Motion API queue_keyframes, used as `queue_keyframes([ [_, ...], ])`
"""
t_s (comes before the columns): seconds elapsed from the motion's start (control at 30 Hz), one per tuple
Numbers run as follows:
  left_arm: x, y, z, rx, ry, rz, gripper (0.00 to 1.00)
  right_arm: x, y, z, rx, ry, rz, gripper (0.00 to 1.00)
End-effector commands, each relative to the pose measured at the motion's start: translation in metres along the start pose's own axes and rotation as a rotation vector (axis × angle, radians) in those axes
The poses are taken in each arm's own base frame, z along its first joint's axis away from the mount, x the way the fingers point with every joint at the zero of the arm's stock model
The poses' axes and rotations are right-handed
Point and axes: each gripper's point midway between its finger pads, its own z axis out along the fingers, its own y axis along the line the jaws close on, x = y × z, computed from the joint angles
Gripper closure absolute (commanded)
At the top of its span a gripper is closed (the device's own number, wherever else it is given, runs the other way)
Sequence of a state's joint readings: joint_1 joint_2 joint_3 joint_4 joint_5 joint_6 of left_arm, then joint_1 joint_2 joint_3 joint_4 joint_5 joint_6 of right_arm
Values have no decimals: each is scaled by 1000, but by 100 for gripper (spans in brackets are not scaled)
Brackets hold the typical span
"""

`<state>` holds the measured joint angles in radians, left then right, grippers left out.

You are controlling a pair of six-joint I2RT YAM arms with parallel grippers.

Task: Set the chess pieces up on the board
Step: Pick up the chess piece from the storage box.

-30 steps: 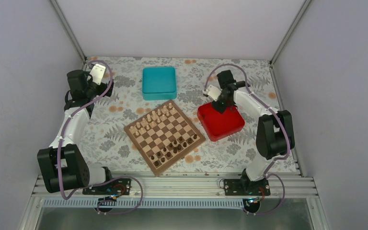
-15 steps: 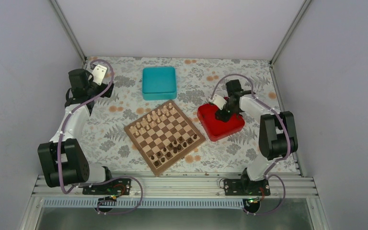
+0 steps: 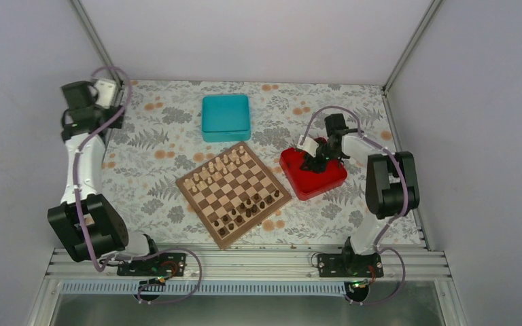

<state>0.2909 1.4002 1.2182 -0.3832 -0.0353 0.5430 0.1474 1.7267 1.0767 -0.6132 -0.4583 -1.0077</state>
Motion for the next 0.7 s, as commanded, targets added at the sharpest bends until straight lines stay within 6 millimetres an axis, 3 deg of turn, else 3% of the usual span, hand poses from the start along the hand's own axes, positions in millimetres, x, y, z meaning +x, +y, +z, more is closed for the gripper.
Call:
queue_keyframes([
  [0.0,30,53,-7,-53,62,-166,0,-6,-2,13,-84,-84,-123,51],
  [0.43,34,56,-15,-22,37,-211,0,-11,-13,24,-210,-207,-317,53],
  [0.67,31,48,-20,32,7,-207,0,-15,-1,14,-284,-260,-405,52],
])
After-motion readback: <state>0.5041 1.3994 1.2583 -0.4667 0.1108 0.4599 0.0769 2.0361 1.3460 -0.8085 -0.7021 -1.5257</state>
